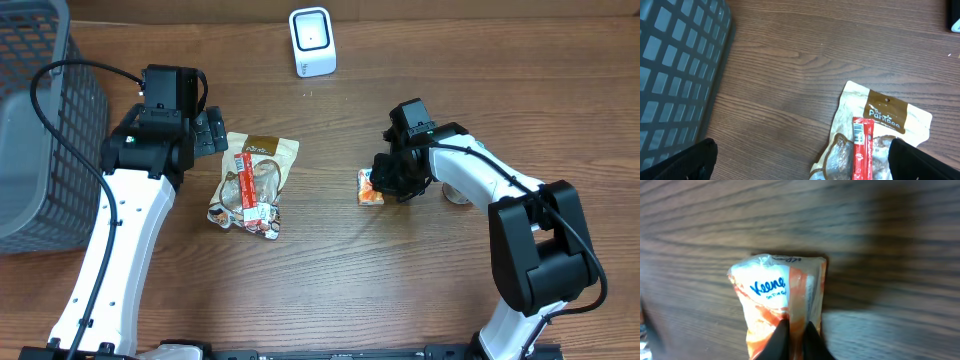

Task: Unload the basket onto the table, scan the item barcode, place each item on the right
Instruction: 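Move the right gripper to the orange Kleenex pack and grasp it, then lift the Kleenex pack and rotate it in the right gripper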

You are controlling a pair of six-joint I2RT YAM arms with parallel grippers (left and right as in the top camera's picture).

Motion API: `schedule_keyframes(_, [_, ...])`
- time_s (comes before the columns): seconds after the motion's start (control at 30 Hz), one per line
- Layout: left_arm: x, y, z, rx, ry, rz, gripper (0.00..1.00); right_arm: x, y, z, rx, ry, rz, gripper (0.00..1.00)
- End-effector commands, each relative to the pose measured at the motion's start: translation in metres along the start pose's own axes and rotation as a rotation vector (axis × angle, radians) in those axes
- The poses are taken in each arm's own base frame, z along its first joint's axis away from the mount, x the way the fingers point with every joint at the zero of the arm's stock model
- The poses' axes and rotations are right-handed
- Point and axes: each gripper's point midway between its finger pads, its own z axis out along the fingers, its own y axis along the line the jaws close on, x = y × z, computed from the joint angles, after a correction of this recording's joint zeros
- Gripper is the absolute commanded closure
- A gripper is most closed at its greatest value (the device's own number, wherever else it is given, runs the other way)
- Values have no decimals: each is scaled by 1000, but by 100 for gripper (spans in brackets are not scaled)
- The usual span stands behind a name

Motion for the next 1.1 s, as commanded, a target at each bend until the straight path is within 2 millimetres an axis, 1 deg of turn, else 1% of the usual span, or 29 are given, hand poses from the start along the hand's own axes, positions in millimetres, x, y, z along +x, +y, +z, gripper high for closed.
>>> schedule_keyframes(0.0, [-7,2,-5,-6,-24,-9,1,-1,13,-2,-98,33,17,96])
schedule_keyframes(0.07, [-7,2,-5,-6,-24,-9,0,-4,22,-10,-169,40,17,96])
schedule_keyframes(0.13, [-7,2,-5,-6,-25,-9,0,-5,38,-24,-298,52,-17,96])
schedule_keyframes(0.23, [-7,2,-5,-6,-24,-9,0,-3,62,-55,-512,57,-84,96])
schedule_keyframes(0.33, [-7,2,-5,-6,-25,-9,0,1,81,-87,-701,58,-141,96])
schedule_keyframes(0.4, [-7,2,-5,-6,-24,-9,0,4,90,-102,-785,58,-174,96])
schedule_keyframes(0.47, [-7,2,-5,-6,-24,-9,0,6,95,-110,-826,63,-184,96])
schedule_keyframes(0.53, [-7,2,-5,-6,-24,-9,0,8,98,-114,-851,64,-195,96])
schedule_keyframes(0.63, [-7,2,-5,-6,-25,-9,0,12,106,-124,-928,66,-243,96])
schedule_keyframes(0.7, [-7,2,-5,-6,-24,-9,0,18,116,-142,-1051,71,-297,96])
schedule_keyframes(0.83, [-7,2,-5,-6,-24,-9,0,24,127,-168,-1219,77,-358,96])
schedule_keyframes(0.93, [-7,2,-5,-6,-24,-9,0,26,129,-174,-1257,85,-364,96])
schedule_keyframes(1.07, [-7,2,-5,-6,-24,-9,0,30,129,-178,-1256,96,-348,96])
